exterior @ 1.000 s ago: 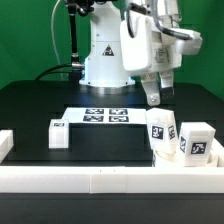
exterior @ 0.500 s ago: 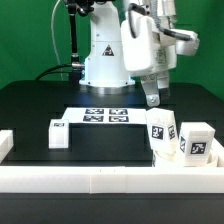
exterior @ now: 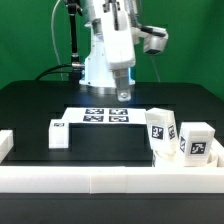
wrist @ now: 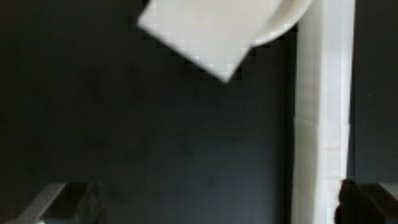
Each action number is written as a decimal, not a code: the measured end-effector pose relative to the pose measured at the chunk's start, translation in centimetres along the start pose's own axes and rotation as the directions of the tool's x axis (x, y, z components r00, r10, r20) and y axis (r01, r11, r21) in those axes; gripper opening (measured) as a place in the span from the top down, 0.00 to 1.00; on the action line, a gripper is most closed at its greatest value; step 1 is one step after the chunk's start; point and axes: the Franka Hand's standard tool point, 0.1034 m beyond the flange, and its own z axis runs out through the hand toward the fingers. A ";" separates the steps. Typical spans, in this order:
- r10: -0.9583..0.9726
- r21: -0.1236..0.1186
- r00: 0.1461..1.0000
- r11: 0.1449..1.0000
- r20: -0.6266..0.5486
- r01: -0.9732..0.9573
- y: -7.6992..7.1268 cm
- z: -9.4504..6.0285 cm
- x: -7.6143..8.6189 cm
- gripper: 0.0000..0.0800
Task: Assemble stool
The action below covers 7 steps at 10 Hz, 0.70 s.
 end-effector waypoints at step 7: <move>-0.493 -0.071 0.870 0.868 -0.006 0.491 0.2 1.0 0.3 0.19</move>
Offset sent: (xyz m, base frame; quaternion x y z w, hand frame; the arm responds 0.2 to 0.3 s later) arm 0.0000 0.0000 0.0000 0.0000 0.0000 0.0000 1.0000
